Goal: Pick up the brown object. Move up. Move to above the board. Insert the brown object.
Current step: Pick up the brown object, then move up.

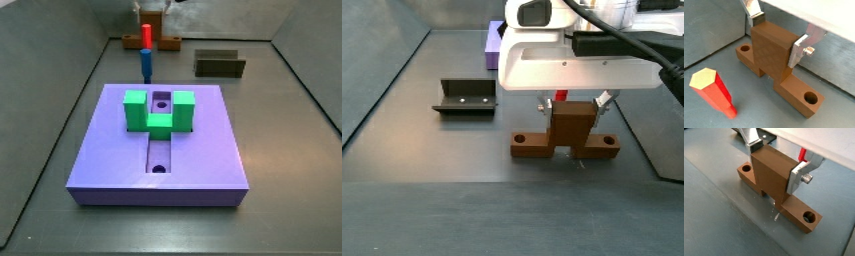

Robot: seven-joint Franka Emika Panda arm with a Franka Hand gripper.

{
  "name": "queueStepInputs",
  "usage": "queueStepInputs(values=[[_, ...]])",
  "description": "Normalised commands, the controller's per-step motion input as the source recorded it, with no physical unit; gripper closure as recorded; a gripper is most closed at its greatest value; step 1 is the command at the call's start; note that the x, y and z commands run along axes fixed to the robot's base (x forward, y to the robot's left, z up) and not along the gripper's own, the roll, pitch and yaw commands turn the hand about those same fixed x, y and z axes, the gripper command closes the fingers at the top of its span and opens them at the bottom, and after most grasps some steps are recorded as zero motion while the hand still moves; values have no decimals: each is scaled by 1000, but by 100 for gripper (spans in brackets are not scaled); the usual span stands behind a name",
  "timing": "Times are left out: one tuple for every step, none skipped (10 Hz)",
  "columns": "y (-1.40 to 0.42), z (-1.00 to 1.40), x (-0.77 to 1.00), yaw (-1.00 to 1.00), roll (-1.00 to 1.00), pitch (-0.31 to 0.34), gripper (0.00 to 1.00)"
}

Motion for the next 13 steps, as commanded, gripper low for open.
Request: queueStepInputs(values=[[0,0,0,0,0,0,100],[0,0,0,0,0,0,100],[0,0,0,0,0,0,100],[0,0,0,0,0,0,100],[0,0,0,0,0,0,100],[0,0,0,0,0,0,100],[0,0,0,0,0,0,100],[0,0,0,0,0,0,100],[0,0,0,0,0,0,100],[0,0,0,0,0,0,100],[0,0,0,0,0,0,100],[0,833,0,0,0,0,100],[0,845,30,-10,5,-11,100]])
